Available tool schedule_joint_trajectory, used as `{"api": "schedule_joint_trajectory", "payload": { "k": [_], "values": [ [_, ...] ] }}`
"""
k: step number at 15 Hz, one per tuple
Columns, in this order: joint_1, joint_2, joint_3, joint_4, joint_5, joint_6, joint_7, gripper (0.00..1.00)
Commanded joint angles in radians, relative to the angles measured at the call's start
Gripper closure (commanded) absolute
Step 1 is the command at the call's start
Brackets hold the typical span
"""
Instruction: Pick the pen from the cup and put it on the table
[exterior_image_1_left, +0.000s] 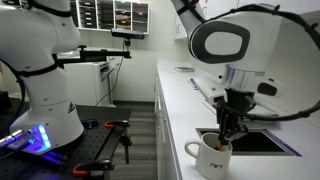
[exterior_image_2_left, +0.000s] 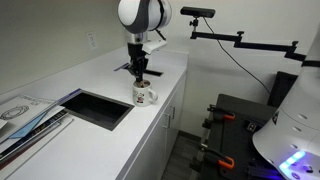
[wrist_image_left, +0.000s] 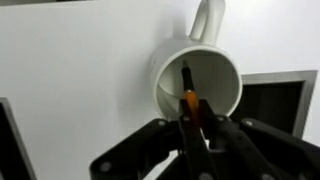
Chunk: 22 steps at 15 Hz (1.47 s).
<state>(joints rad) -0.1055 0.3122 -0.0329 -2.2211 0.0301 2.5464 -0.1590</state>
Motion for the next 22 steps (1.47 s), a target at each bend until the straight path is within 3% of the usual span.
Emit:
{"api": "schedule_joint_trajectory", "payload": {
  "k": [1,7,12,17,22],
  "values": [
    [0.01,-0.087,-0.01,-0.007,-0.037,-0.152,0.002,0.97],
    [0.053,-0.114,0.013,0.105,-0.084,-0.463,-0.003,0.97],
    [0.095,-0.068,0.03,0.163,-0.1,-0.456,0.048,0.97],
    [0.105,-0.04,0.088,0.198,0.025,-0.513,-0.018,0.97],
    [0.135,0.075,0.173,0.293,0.195,-0.567,-0.051,0.97]
  ]
}}
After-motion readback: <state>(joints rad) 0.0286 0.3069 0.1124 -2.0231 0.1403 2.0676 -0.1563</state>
